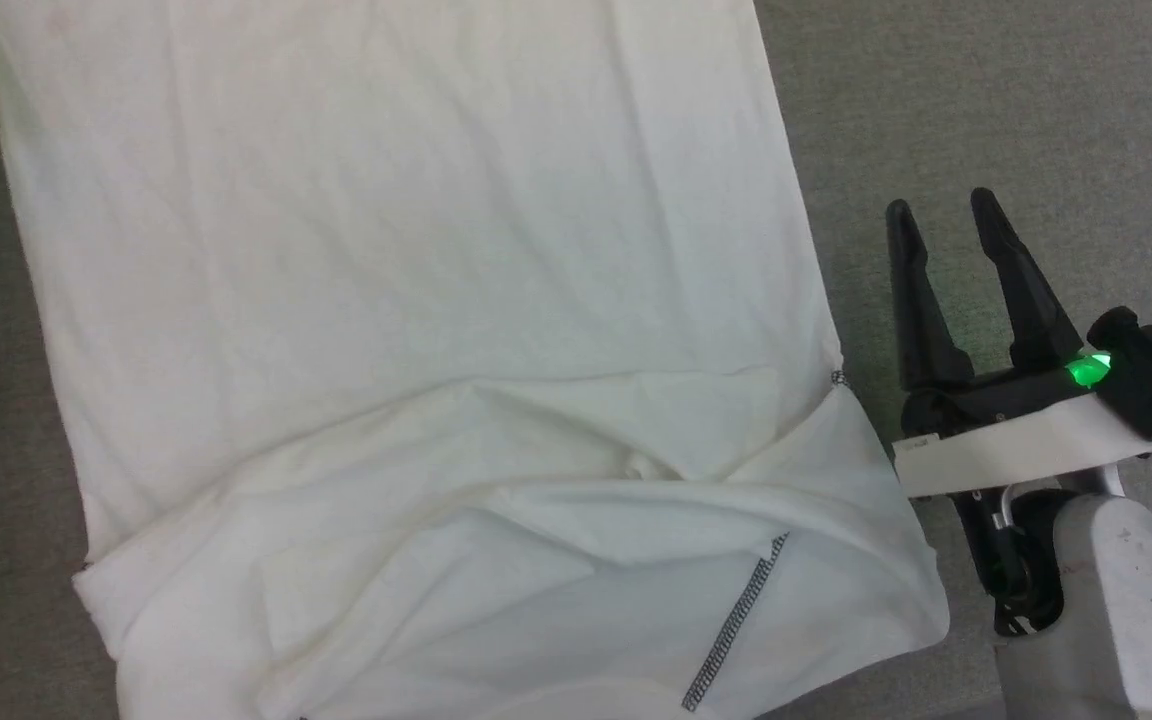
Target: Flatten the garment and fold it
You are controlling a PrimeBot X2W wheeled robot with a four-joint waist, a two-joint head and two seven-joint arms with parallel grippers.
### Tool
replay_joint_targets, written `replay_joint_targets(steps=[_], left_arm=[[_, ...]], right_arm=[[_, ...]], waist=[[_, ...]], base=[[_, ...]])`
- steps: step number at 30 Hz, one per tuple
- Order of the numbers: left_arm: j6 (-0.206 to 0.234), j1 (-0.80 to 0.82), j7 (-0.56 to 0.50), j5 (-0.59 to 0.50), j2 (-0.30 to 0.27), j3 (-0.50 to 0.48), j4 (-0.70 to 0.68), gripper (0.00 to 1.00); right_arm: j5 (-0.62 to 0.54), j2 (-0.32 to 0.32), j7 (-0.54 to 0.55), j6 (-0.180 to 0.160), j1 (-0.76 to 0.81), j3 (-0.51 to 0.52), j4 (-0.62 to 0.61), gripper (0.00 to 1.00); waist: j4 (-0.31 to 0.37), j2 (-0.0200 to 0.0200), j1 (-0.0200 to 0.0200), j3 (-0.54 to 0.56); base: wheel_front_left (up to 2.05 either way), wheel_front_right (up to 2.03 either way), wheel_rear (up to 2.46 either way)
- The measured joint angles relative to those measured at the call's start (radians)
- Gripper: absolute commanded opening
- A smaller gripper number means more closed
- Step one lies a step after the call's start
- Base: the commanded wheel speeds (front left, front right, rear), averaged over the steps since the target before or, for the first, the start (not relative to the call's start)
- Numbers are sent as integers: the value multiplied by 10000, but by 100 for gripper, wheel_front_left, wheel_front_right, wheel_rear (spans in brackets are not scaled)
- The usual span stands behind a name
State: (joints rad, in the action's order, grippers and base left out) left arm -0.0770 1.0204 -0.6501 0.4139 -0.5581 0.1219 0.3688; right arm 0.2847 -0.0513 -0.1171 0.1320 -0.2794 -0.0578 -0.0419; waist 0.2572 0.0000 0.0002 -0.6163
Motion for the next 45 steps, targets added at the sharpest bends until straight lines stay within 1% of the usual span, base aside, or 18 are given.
replay_joint_targets(steps=[5,9,10,11,12,14,17,20,23,25,28,30,33,35,42,43,44,45], left_arm=[[702,83,-1453,-6,-132,-13,58,100],[1091,146,-2054,-81,-359,-46,-307,100],[1131,153,-2190,-117,-407,-2,-428,54],[1139,156,-2299,-136,-441,13,-525,19],[1152,157,-2387,-127,-443,13,-627,0],[1166,155,-2537,-56,-416,59,-786,0],[1160,151,-2608,6,-368,142,-957,0],[1049,151,-2585,17,-347,244,-1124,0],[961,156,-2452,79,-176,362,-1262,0],[861,208,-2307,79,-21,508,-1329,0],[763,389,-2092,107,299,692,-1363,0],[665,526,-1925,125,550,851,-1356,0],[479,783,-1622,184,913,1081,-1277,0],[385,921,-1467,192,1089,1214,-1187,0],[163,1342,-991,322,1421,1455,-945,0],[159,1372,-917,372,1438,1459,-911,0],[153,1397,-857,380,1446,1463,-880,0],[151,1420,-805,380,1452,1461,-855,0]], right_arm=[[73,-2,-67,0,-93,-109,54,100],[-15,-4,63,0,-223,-180,44,100],[-113,-4,167,0,-335,-199,19,100],[-236,-6,293,0,-480,-224,-12,100],[-349,-6,476,0,-687,-265,-38,100],[-518,-6,943,0,-1209,-316,-56,100],[-675,-6,1998,0,-2485,-454,125,100],[-606,6,3279,2,-4145,-493,865,100],[-510,-12,4548,0,-5839,-334,1969,100],[-188,-19,5486,0,-6843,-303,2884,100],[-466,15,6462,2,-8102,6,4217,100],[-1007,10,6855,2,-8754,328,4980,100],[-1962,-17,7110,2,-9597,871,5914,100],[-2336,-19,7411,2,-9935,1177,6406,100],[-3256,-6,8408,0,-10733,1939,7356,100],[-3446,-10,8702,0,-10867,1996,7421,62],[-3591,-19,8951,2,-10994,2033,7442,35],[-3770,-23,9231,0,-11124,2042,7448,0]], waist=[[346,0,0,-408],[500,0,0,-585],[517,0,-1,-623],[521,0,-1,-655],[515,0,-1,-683],[477,0,-1,-713],[379,0,-1,-754],[269,0,-1,-794],[87,0,-1,-847],[-96,0,-1,-894],[-389,0,-1,-988],[-601,0,-1,-1058],[-970,0,-1,-1195],[-1198,0,-1,-1282],[-1899,1,-2,-1640],[-1977,0,-2,-1688],[-2029,0,-2,-1724],[-2085,0,-2,-1763]], base=[[0,0,0],[0,0,0],[0,0,0],[0,0,0],[0,0,0],[0,0,0],[0,0,0],[0,0,0],[0,0,0],[0,0,0],[0,0,0],[0,0,0],[0,0,0],[0,0,0],[0,0,0],[0,0,0],[0,0,0],[0,0,0]])
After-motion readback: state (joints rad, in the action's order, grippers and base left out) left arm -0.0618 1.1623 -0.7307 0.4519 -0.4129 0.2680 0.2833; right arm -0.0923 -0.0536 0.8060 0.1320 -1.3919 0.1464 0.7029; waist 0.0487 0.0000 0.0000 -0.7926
